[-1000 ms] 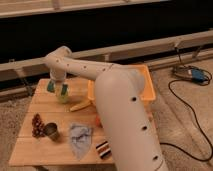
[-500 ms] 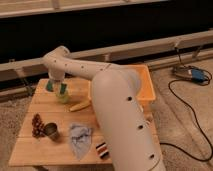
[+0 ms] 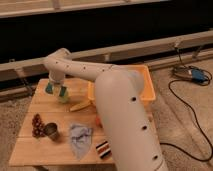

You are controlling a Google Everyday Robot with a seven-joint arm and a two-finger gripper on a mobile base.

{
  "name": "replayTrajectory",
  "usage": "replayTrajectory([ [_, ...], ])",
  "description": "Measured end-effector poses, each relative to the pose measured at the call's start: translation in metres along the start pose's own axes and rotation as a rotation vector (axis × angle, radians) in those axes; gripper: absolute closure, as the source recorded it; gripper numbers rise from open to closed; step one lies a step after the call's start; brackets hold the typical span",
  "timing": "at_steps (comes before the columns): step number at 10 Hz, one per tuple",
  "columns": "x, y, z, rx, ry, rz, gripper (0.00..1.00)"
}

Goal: Place sponge in plastic cup

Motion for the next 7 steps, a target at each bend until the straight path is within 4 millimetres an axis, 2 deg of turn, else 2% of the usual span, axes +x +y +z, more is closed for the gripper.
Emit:
replayTrajectory([
  [2,0.004,0.0042,0.0001,-0.002,-0.001,0.014,0.2],
  [7,0.0045,-0.0003,-0.0038,0.02,0.005,0.019,0.2],
])
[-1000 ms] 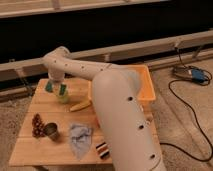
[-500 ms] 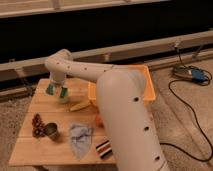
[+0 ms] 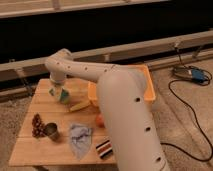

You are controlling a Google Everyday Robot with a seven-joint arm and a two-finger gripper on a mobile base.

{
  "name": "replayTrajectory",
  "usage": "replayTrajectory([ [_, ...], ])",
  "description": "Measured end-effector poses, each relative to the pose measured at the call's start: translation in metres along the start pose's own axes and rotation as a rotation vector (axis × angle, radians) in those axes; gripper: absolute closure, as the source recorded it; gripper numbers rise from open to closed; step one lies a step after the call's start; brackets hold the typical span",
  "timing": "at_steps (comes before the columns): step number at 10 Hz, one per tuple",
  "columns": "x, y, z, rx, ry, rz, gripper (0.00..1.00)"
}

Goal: Place sponge in plastic cup

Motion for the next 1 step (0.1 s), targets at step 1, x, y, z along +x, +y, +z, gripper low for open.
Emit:
replayTrajectory([
  [1,-0.0005,0.0002,0.0002,0.0,0.0,-0.001,0.2],
])
